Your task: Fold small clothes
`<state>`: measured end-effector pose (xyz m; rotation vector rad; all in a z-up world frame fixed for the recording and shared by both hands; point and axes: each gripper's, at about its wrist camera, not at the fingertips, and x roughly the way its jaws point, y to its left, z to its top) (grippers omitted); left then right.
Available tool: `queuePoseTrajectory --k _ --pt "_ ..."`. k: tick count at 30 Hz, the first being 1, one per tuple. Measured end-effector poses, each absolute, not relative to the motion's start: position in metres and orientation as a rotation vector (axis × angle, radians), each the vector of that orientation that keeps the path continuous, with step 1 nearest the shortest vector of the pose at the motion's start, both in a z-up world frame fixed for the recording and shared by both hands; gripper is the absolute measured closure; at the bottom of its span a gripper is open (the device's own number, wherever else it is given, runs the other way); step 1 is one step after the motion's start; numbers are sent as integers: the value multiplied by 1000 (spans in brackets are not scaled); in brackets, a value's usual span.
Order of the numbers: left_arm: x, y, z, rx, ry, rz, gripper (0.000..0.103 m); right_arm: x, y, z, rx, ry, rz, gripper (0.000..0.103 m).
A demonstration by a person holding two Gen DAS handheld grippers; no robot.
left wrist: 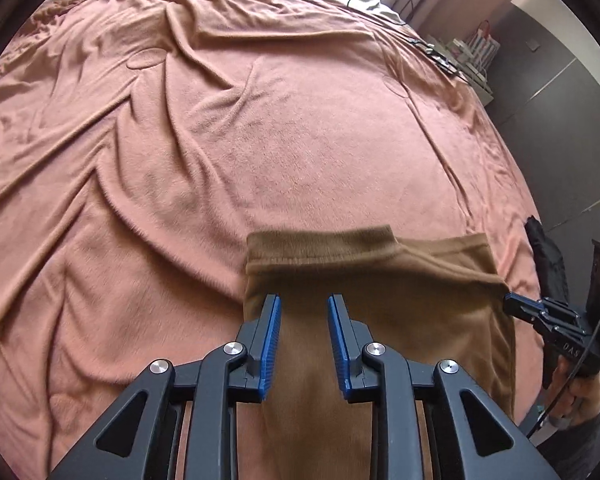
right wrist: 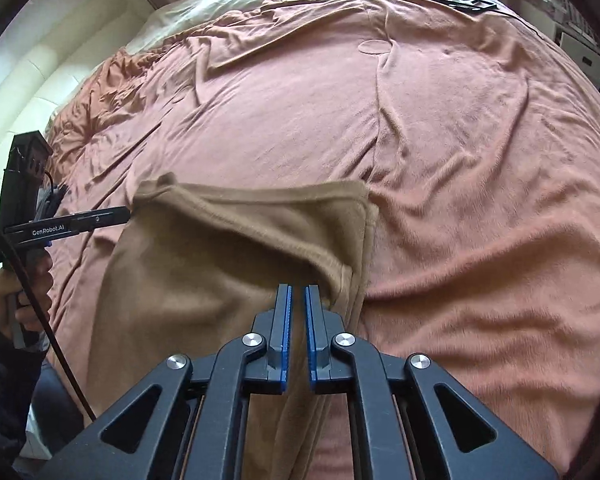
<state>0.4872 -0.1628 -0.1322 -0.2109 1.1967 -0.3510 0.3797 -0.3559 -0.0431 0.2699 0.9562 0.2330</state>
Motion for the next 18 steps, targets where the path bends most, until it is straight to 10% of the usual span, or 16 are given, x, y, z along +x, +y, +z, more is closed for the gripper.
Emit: queuePoseTrajectory --k 14,18 --pt "418 -164 -137 -135 1215 -367 76 325 -331 -44 179 1038 128 99" --pt "402 -164 -141 -120 1229 -359 59 313 -328 -44 173 1036 85 55"
